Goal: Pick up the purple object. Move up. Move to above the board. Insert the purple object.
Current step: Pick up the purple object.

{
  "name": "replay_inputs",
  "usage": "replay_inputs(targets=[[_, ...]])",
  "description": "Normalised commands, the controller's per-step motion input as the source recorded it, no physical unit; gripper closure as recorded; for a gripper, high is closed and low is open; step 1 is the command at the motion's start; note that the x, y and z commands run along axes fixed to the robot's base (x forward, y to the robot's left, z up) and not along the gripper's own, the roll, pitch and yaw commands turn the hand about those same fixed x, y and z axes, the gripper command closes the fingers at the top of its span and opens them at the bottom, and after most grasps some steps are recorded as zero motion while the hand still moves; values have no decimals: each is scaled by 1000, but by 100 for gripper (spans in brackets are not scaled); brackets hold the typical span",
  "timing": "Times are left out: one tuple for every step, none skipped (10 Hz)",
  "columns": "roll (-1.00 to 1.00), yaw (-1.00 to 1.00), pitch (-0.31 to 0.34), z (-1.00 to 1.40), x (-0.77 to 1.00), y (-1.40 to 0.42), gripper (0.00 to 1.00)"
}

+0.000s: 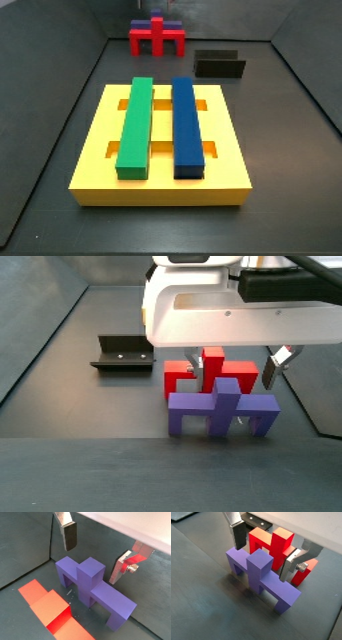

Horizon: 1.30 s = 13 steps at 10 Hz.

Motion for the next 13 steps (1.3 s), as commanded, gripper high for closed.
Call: replay_inputs(targets=[[-43, 0, -46, -263, 0, -74, 0], [-46, 6, -59, -326, 0, 0, 0], [-70, 3, -54, -349, 0, 0, 0], [-84, 11, -49, -334, 0, 0, 0], [-87, 20, -43, -274, 0, 0, 0], [-84, 14, -24, -231, 74, 0, 0], [-29, 0, 0, -63, 0, 0, 0], [0, 0, 0, 0, 0, 0, 0], [0, 0, 0, 0, 0, 0, 100], [0, 0, 0, 0, 0, 0, 100], [0, 0, 0, 0, 0, 0, 100], [0, 0, 0, 0, 0, 0, 100], [0, 0, 0, 0, 0, 0, 100]])
